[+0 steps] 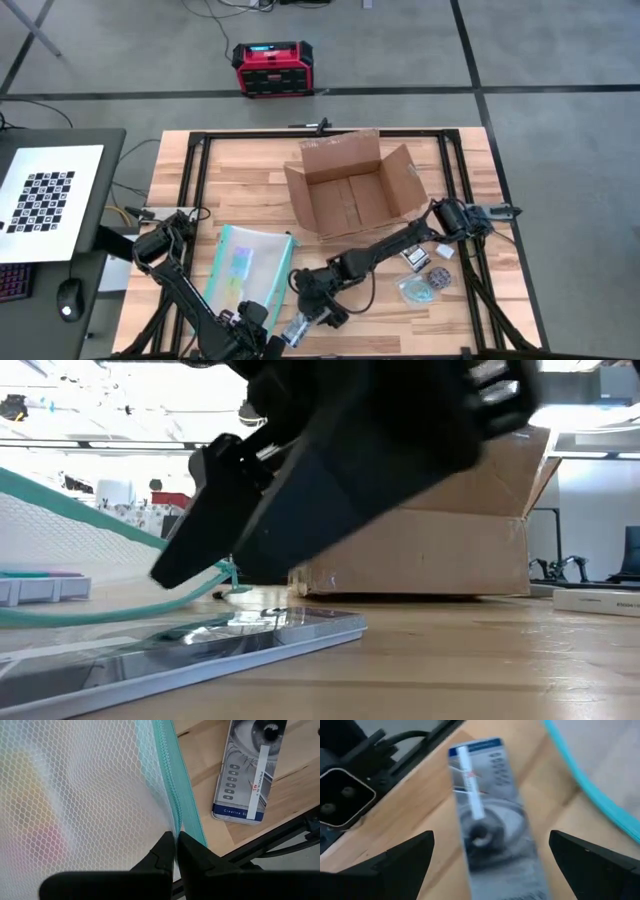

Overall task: Unpack boxes
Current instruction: Put the white pencil box into the transparent zip bag

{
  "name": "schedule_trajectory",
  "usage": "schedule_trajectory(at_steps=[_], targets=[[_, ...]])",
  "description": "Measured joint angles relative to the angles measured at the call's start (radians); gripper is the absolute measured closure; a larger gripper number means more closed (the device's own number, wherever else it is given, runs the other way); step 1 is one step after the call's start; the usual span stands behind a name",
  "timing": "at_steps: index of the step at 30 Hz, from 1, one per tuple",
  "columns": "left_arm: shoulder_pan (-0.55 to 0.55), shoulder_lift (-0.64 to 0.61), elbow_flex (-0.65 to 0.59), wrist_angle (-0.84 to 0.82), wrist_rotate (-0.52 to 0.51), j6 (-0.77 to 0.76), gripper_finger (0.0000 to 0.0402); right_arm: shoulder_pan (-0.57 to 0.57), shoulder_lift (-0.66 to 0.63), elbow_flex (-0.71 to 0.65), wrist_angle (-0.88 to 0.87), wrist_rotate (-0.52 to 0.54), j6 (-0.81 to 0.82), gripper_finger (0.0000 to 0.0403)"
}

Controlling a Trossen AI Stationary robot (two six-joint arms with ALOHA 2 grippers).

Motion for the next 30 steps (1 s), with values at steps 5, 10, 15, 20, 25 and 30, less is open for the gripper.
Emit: schedule_trajectory(at_steps=[5,10,15,20,25,30], targets=[[0.0,0.0,0.0,0.001,0.0,-0.001,0.0402,0.024,0.003,-0.001,0.019,0.049,-0.04,0.0014],[0.0,0.0,0.0,0.009,0.0,-0.002,0.0401,0.024,0.003,-0.037,0.081,0.122,-0.051,0.0014],[0.0,0.0,0.0,0.014,0.0,-0.003,0.0402,0.021,0.002,-0.065,0.086,0.118,-0.032,0.0014],[0.0,0.0,0.0,0.016,0.0,-0.003,0.0402,0.032,0.002,-0.099,0.103,0.089,-0.025,0.0014],[0.0,0.0,0.0,0.017,0.0,-0.003,0.0402,0.027,0.007,-0.137,0.171,0.085,0.007,0.0023],[0.0,0.0,0.0,0.018,0.0,-0.003,0.0402,0.01,0.021,-0.134,0.167,0.094,0.057,0.0106]])
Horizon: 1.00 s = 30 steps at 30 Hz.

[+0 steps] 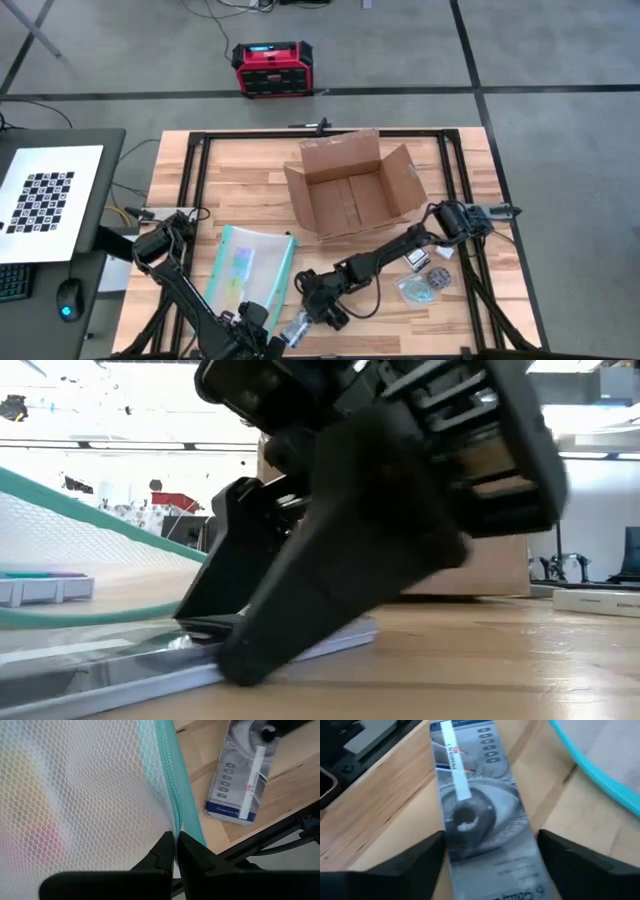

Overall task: Unpack boxes
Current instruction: Put the white pencil box into the transparent zip bag

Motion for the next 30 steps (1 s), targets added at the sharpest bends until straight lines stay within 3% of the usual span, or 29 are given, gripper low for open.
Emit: schedule_trajectory(at_steps=[3,13,19,25,30], targets=[[0.0,0.0,0.0,0.004,0.0,0.0,0.0402,-0.008,0.002,0.001,-0.021,0.003,0.033,0.0176],[0.0,0.0,0.0,0.007,0.0,0.002,0.0402,-0.033,-0.096,-0.01,-0.172,-0.004,0.084,0.0176],[0.0,0.0,0.0,0.011,0.0,0.003,0.0402,-0.074,-0.127,-0.007,-0.173,-0.01,0.111,0.0176],[0.0,0.0,0.0,0.027,-0.003,0.003,0.0402,-0.096,-0.106,-0.007,-0.054,0.005,0.16,0.0176],[0.004,0.0,0.0,0.071,-0.07,0.021,0.0402,-0.094,-0.082,-0.004,0.121,0.023,0.219,0.0176]])
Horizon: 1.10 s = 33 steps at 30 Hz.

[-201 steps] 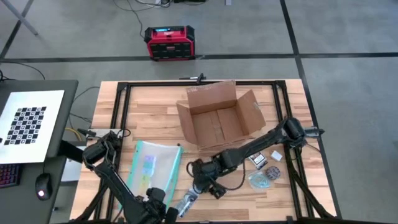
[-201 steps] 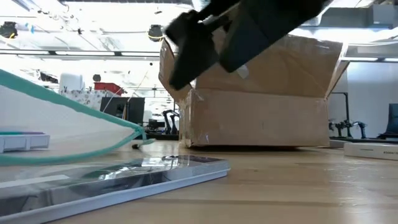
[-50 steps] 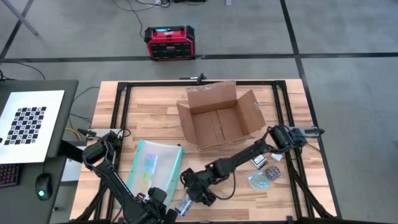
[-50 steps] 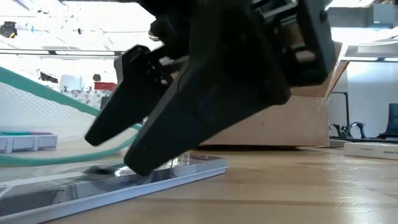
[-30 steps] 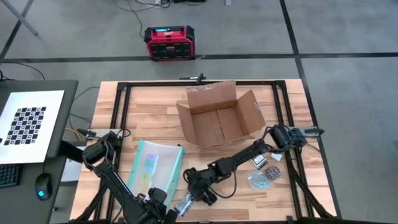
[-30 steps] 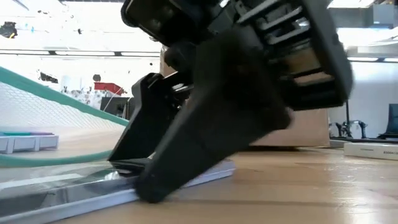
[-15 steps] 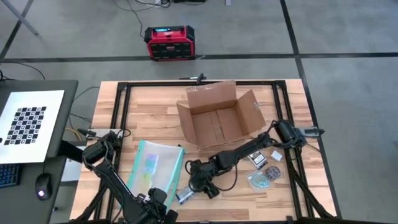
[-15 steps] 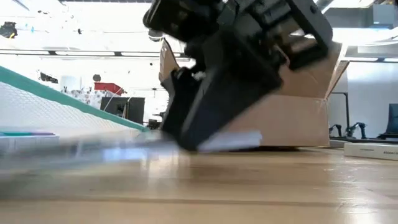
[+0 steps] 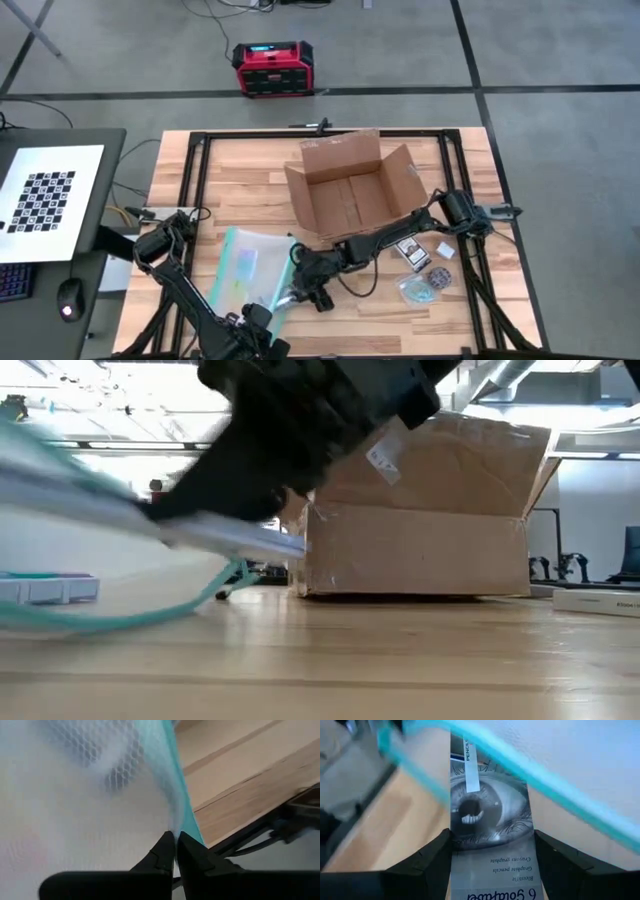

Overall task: Unpack boxes
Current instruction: Put the white pencil box into the transparent zip bag

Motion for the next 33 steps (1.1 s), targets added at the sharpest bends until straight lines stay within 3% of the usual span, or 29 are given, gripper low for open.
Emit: schedule_trajectory(at_steps=[15,22,27,33], targets=[[0.04,0.0,0.0,0.1,-0.065,0.233,0.0402,0.011,0.119,0.094,0.089,0.0,-0.014,0.0176],[0.041,0.0,0.0,0.103,-0.065,0.252,0.0402,0.015,0.143,0.101,0.172,0.004,-0.059,0.0067],[0.04,0.0,0.0,0.104,-0.065,0.251,0.0402,0.008,0.114,0.1,0.005,0.004,-0.052,0.0032],[0.037,0.0,0.0,0.103,-0.065,0.244,0.0402,-0.004,-0.015,0.101,-0.331,0.007,-0.022,0.004]])
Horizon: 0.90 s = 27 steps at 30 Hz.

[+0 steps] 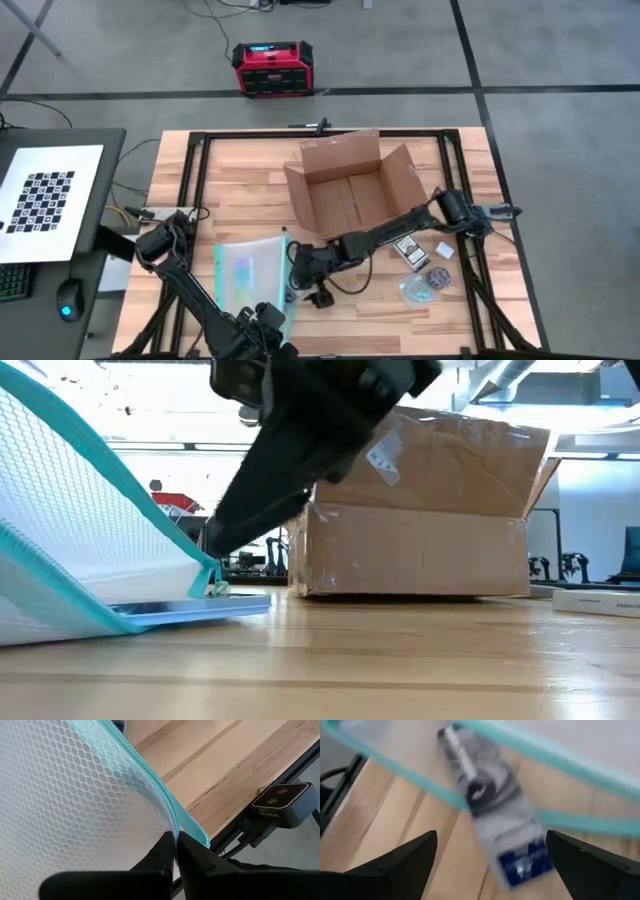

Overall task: Unpack boxes
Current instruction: Put the white pencil box into the transparent zip bag

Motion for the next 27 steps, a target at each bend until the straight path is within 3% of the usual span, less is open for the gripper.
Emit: schedule_trajectory(at_steps=[6,9,14,27], targets=[[0.0,0.0,0.0,-0.001,0.0,0.0,0.0402,0.022,0.004,-0.005,-0.077,0.009,0.123,0.0069],[0.0,0.0,0.0,0.0,0.001,-0.007,0.0402,0.034,0.039,-0.017,-0.1,0.094,0.165,0.009],[0.0,0.0,0.0,0.004,0.007,-0.009,0.0402,0.034,0.053,-0.024,-0.084,0.141,0.195,0.0119],[0.0,0.0,0.0,0.01,0.006,0.001,0.0402,0.0,0.092,-0.031,0.245,0.249,0.166,0.0129]])
